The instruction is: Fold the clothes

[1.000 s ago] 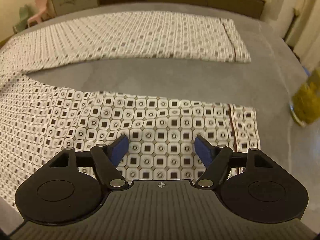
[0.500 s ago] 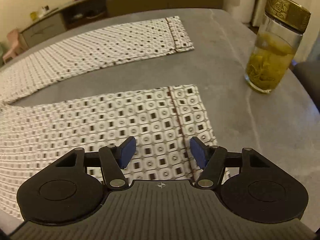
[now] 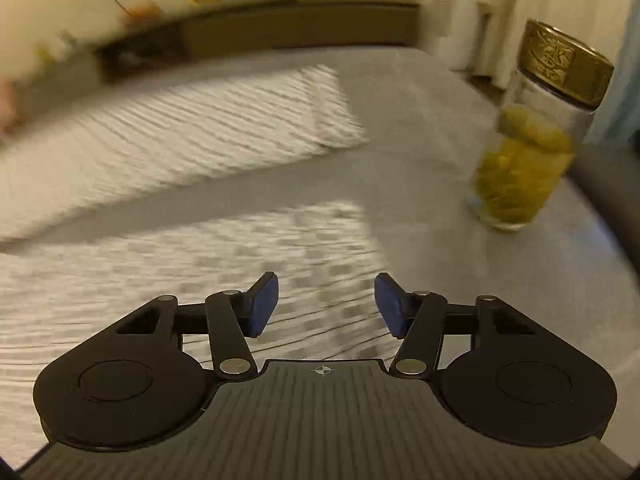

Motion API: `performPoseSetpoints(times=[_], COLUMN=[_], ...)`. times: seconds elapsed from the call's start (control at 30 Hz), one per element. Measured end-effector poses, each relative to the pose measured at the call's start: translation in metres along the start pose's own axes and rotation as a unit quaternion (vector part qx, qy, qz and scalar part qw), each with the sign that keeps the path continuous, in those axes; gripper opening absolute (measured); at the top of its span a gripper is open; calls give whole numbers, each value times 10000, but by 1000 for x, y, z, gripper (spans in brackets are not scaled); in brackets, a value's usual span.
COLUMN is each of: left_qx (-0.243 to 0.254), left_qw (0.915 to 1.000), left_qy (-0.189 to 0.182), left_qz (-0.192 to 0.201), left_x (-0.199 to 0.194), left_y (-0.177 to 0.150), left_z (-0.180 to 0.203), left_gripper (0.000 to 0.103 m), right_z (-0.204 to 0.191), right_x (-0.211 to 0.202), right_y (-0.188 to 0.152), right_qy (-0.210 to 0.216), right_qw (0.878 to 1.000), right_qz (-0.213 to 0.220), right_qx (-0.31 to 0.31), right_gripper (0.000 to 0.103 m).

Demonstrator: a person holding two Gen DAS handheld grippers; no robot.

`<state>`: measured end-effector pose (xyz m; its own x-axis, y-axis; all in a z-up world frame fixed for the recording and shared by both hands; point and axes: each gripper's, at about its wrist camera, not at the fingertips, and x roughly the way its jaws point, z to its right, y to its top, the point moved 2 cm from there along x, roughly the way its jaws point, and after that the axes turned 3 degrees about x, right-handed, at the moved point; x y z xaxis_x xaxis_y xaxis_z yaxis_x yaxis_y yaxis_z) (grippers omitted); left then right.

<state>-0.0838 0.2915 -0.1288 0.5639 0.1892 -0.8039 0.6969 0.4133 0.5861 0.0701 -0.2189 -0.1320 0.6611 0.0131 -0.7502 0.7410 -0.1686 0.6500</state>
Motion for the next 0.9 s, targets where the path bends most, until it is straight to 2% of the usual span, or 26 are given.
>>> performPoseSetpoints(times=[0.07, 0.13, 0.23, 0.33, 0.4, 0.43, 0.5, 0.57, 0.6, 0.67, 0.7, 0.73, 0.9], left_qx=[25, 49, 197, 138, 61, 85, 143, 234, 215, 91, -64, -167, -536], left_qw=[9997, 9995, 9989, 9962, 9948, 9962, 9981, 9977, 9969, 9961, 9971, 9981, 9982], left_qy=[-159, -58, 374, 813, 997, 858, 576, 528, 618, 736, 633, 498, -258], left_qz=[-160, -301, -226, -295, -218, -144, -143, -366, -434, -477, -418, -322, 62], left_x=[-2, 1, -2, -7, -18, -24, -30, -23, -19, -17, -21, -26, -41], left_y=[-12, -24, -31, -33, -31, -32, -36, -42, -42, -40, -36, -29, 15], left_z=[-1, -8, -22, -35, -37, -34, -26, -23, -24, -26, -26, -23, 9], left_gripper=[58, 58, 58, 57, 57, 58, 63, 65, 66, 66, 66, 66, 69], right_z=[-19, -38, -48, -36, -29, -27, -26, -28, -28, -25, -21, -15, 1], right_x=[-6, -2, 5, 9, 7, 4, -5, -7, -4, -1, -1, -2, -22], right_y=[-12, -24, -29, -26, -25, -25, -25, -30, -34, -37, -35, -31, 21], right_qy=[525, 742, 467, 142, -132, -182, 46, 434, 486, 329, 243, 231, 529], right_qw=[9978, 9923, 9892, 9918, 9926, 9928, 9936, 9927, 9912, 9899, 9912, 9929, 9976], right_qz=[-257, -576, -636, -629, -550, -485, -376, -478, -626, -719, -712, -667, -28], right_qx=[-324, -804, -1231, -1103, -1071, -1078, -1062, -1021, -1060, -1173, -1086, -961, -442], right_gripper=[59, 59, 62, 71, 68, 64, 63, 64, 66, 71, 70, 66, 67])
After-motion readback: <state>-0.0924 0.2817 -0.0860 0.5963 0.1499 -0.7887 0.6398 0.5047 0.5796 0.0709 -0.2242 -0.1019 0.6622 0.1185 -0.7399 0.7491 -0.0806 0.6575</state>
